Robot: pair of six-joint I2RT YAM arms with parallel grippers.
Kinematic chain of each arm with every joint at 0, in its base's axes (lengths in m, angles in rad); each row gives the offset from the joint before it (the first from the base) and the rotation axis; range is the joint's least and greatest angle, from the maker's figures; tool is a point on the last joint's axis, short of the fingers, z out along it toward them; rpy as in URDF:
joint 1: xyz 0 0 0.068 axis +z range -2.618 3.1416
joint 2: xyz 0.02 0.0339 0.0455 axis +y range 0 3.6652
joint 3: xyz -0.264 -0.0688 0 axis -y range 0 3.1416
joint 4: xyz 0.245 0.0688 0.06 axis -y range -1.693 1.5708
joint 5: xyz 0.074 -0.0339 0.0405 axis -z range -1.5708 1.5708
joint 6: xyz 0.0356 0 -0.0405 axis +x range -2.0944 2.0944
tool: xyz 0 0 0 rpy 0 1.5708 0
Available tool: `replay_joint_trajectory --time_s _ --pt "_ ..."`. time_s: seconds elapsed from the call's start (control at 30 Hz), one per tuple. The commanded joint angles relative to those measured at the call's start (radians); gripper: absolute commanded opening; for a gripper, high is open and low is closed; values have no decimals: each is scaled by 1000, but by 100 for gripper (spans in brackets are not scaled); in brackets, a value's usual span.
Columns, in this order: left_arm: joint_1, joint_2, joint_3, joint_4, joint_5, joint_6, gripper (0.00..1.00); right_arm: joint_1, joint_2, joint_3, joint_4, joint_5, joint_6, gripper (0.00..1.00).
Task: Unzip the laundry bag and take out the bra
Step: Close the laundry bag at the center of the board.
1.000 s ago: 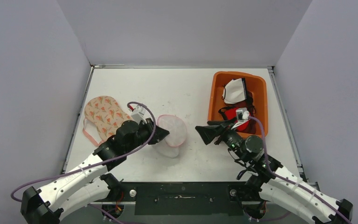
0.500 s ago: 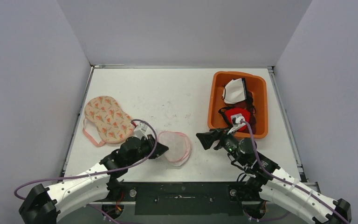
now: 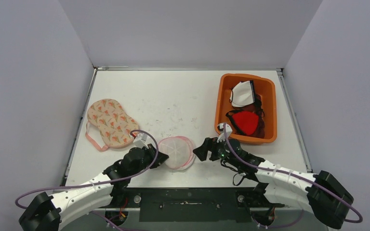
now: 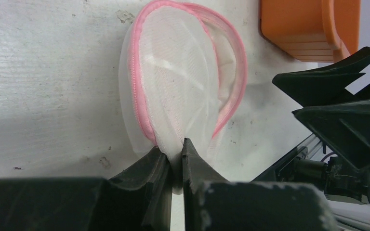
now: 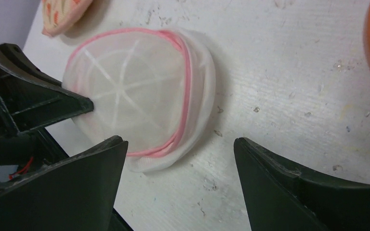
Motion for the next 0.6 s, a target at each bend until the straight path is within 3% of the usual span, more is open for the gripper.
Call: replay_joint_trajectory --time_s 0.0,0.23,0.4,0.57 --pt "8 39 45 -9 -36 29 3 27 109 62 110 -3 -15 83" --pt "8 88 56 -69 -71 33 20 37 293 169 117 53 -58 76" --pt "8 100 78 -121 -105 55 38 50 391 244 107 64 -91 72" --pt "8 111 113 -199 -125 69 45 67 484 301 65 128 -123 71"
